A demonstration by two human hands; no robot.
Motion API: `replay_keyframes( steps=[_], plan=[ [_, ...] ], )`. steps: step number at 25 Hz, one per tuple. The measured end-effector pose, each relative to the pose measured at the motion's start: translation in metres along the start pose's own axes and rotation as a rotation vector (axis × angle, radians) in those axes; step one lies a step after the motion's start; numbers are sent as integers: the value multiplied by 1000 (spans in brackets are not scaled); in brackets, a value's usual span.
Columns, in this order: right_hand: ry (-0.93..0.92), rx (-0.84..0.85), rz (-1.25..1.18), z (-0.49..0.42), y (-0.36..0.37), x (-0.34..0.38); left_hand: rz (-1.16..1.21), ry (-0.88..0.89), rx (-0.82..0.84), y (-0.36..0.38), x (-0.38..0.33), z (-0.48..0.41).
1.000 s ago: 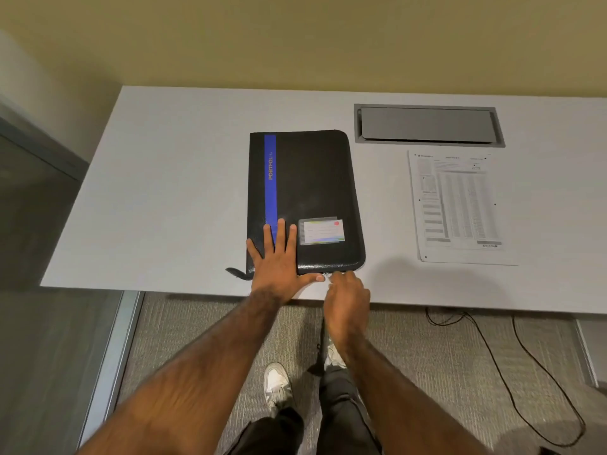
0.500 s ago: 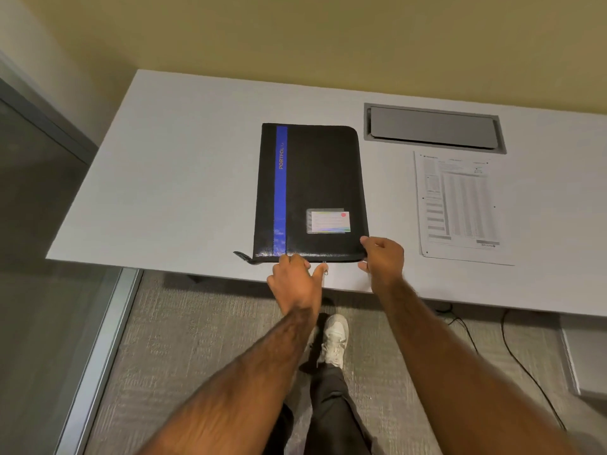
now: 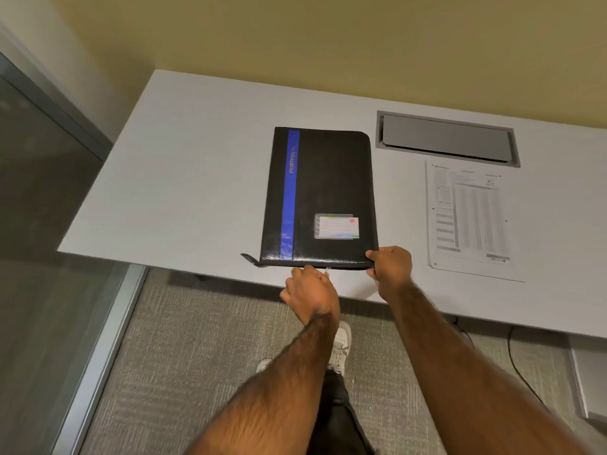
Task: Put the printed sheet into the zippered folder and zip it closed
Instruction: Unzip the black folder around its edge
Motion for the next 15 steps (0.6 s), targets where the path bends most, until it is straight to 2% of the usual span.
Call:
replay_keyframes(
  steps=[3, 6, 15],
  plan=[
    [70, 69, -148, 3, -4, 2, -72, 47, -34, -15, 19, -9],
    [88, 87, -191, 6, -4, 6, -136, 57, -48, -31, 42, -20],
    [60, 26, -174, 26, -6, 18, -327, 99, -93, -78, 105, -55]
  ],
)
Point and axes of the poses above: each hand's wrist, its own z-axis away from the middle knuckle, its own y-axis out of the palm, x = y × z, the point moved 2 cm from there along -z, towards the middle knuckle, and after that the axes turned 7 degrees about y, right-handed, at the moved point
